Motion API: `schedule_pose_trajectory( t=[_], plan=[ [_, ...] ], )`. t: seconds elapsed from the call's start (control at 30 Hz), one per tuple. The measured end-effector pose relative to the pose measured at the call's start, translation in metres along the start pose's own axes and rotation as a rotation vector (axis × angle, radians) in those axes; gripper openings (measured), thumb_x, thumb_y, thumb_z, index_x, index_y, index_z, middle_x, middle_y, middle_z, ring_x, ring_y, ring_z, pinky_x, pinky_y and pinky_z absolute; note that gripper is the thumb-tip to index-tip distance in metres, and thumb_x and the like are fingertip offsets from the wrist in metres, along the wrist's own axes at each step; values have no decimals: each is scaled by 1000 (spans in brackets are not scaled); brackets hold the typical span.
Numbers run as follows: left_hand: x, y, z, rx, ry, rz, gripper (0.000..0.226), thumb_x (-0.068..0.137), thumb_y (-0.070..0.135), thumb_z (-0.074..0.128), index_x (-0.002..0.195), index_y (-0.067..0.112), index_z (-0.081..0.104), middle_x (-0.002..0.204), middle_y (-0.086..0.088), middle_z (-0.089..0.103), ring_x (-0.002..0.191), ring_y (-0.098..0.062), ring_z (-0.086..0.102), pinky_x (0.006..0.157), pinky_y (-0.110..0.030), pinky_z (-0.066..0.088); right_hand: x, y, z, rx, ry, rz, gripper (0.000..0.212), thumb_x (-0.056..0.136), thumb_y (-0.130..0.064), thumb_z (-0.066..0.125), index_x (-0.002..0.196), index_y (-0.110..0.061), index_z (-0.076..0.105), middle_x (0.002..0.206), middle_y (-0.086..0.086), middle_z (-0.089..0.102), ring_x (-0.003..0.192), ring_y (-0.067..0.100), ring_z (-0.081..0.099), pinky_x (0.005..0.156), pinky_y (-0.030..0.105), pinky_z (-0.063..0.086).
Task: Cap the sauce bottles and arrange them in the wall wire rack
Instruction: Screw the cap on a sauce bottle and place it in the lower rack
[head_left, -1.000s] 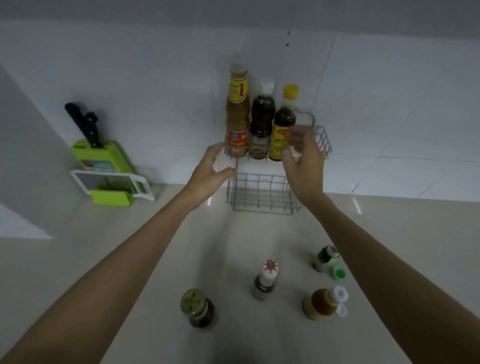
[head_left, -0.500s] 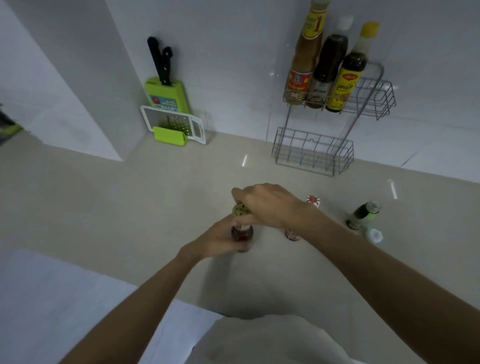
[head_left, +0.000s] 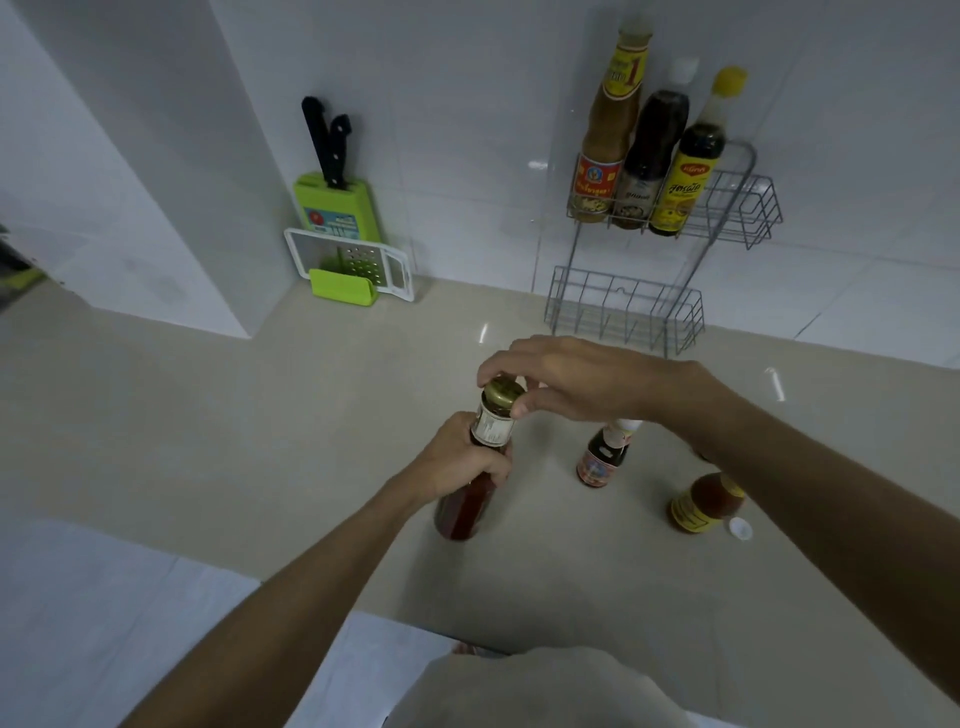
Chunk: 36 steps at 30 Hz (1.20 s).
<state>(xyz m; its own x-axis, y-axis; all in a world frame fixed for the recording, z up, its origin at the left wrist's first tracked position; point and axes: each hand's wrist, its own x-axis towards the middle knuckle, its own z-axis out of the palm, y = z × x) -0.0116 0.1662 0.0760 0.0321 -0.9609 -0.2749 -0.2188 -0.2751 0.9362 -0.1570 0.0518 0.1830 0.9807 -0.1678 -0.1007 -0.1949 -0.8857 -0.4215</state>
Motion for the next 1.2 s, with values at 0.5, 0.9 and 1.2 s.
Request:
schedule_pose_trajectory(
  t=[0.5,0.9,1.2],
  plan=[
    [-8,46,-5,-60,-688,30,15,48,-5,58,61,4,56,59,-7,62,65,-27,59,70,-33,48,-19,-10,-5,-365,165,-269,33,100,-43,26,102,-15,43,78,3,56,68,13,40,51,31,45],
    [-1,47,5,-3,-454,96,17,47,1,61,60,-7,54,62,-16,61,66,-28,58,64,-31,47,-18,-23,-4,-501,225,-39,37,96,-52,15,93,-18,29,50,-1,45,37,20,39,42,23,24],
    [24,54,24,233,365,14,15,51,24,69,58,18,58,51,4,64,49,-15,60,42,-27,43,7,-8,-3,242,369,633,30,88,-41,49,72,-16,47,69,2,51,66,22,49,57,30,38]
  ],
)
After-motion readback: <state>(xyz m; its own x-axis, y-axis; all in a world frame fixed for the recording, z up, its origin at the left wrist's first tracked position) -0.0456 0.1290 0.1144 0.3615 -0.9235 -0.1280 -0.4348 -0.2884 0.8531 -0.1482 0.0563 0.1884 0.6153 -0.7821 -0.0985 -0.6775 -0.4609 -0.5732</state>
